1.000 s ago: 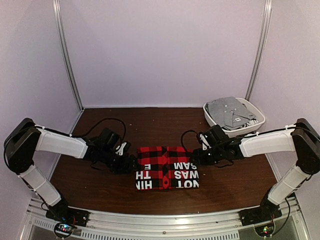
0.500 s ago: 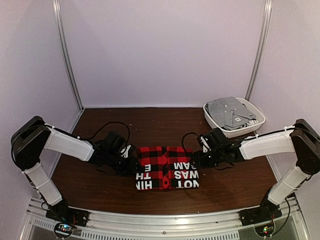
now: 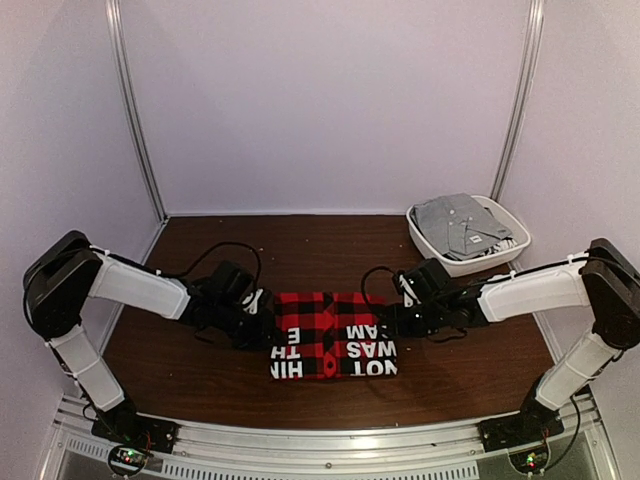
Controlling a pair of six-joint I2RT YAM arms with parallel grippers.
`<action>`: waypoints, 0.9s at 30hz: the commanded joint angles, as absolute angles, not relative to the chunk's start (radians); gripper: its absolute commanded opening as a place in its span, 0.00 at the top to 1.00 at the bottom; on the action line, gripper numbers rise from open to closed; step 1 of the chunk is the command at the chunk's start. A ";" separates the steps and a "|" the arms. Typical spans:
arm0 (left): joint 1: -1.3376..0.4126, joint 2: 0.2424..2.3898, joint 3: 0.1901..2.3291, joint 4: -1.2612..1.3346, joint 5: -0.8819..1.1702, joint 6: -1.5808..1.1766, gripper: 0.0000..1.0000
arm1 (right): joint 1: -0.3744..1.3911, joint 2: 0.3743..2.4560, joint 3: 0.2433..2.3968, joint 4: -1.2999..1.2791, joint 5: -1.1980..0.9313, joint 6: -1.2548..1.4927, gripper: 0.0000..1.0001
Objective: Fold and stack the long sleeve shirts
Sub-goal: Pick up the square-folded shirt from the center of the board.
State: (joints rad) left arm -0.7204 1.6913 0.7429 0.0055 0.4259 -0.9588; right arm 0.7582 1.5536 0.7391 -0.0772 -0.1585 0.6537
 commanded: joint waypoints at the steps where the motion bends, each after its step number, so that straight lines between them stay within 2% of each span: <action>1: -0.666 1.602 0.818 -0.218 0.334 -0.797 1.00 | 0.785 1.549 0.748 -0.053 -0.146 0.663 0.48; 5: -0.577 1.529 0.848 -0.379 0.324 -0.664 1.00 | 0.807 1.566 0.780 -0.046 -0.133 0.671 0.51; 11: -0.478 1.450 0.897 -0.525 0.312 -0.541 1.00 | 0.860 1.627 0.900 -0.032 -0.122 0.685 0.64; 22: -0.435 1.447 1.003 -0.621 0.303 -0.456 1.00 | 0.929 1.922 1.184 -0.039 -0.126 0.702 0.85; 27: -0.425 1.437 1.067 -0.664 0.305 -0.428 1.00 | 0.932 1.985 1.220 -0.026 -0.122 0.725 0.87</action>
